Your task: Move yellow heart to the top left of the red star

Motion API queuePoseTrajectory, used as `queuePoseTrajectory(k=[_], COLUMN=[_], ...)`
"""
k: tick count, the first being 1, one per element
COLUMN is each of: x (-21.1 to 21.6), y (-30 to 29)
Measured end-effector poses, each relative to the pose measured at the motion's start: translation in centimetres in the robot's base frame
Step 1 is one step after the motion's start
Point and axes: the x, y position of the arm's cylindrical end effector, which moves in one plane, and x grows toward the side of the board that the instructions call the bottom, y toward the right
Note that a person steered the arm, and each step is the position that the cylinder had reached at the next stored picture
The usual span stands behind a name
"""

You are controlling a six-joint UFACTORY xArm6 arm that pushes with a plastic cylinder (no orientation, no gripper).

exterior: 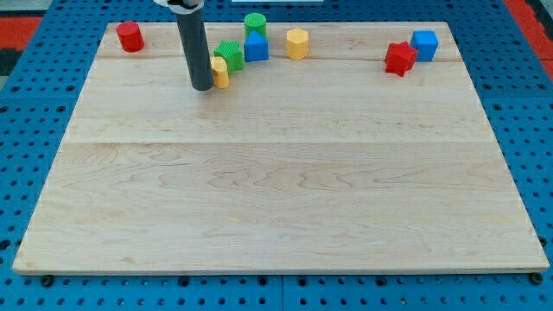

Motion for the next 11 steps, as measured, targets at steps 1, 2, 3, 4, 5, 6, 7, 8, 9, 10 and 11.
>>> queuePoseTrajectory(k=[1,2,3,4,5,6,7,8,9,10,11], x=[-1.7,-2.7,-2.5,-2.4,-1.6,-0.5,-0.1,1.0,1.2,1.2,-0.4], y=[-2.1,-2.0,1.6,6.9,10.8,10.1,10.5,11.5,14.0,17.1,19.1])
